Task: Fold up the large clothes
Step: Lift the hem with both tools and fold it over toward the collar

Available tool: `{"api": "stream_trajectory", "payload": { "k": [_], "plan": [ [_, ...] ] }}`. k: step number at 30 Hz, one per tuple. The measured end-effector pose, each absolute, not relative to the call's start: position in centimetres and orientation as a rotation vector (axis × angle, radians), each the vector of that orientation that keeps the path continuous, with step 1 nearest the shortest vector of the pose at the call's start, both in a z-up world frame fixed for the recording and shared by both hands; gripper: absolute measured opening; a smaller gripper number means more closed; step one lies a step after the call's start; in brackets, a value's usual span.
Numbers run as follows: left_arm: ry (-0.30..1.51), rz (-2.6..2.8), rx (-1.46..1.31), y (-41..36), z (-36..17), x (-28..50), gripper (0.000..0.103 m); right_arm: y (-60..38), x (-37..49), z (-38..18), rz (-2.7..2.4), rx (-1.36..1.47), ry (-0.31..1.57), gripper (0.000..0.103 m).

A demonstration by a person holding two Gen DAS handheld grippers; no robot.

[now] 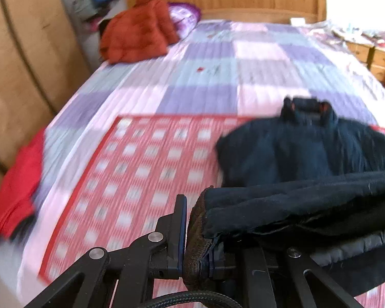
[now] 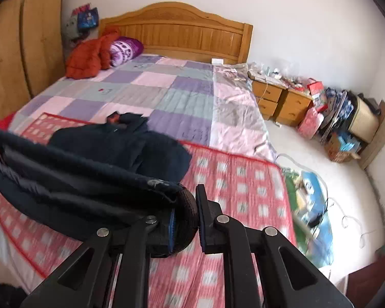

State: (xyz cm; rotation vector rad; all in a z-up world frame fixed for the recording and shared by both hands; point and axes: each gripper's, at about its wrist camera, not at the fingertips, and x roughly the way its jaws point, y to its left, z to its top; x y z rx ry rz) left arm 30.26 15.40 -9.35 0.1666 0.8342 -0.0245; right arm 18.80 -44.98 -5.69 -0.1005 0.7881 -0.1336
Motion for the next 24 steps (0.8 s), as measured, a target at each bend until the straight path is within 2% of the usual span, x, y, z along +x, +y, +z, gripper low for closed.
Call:
{"api": "stream_trajectory", "payload": {
  "k": [9, 16, 24],
  "plan": [
    [0.927, -0.079, 0.211, 11.1, -15.7, 47.1, 0.013, -46.9, 35.4, -9.8, -0.227, -0.140, 0.848, 0.015],
    [1.032, -0.047, 0.232, 8.8, -22.2, 53.9, 0.013, -48.5, 44.6, -16.9, -0.250, -0.165, 0.945, 0.015],
    [1.113, -0.033, 0.220, 7.1, -27.0, 59.5, 0.013, -49.9, 49.8, -22.2, -0.258, -0.166, 1.007, 0.015]
  ]
}}
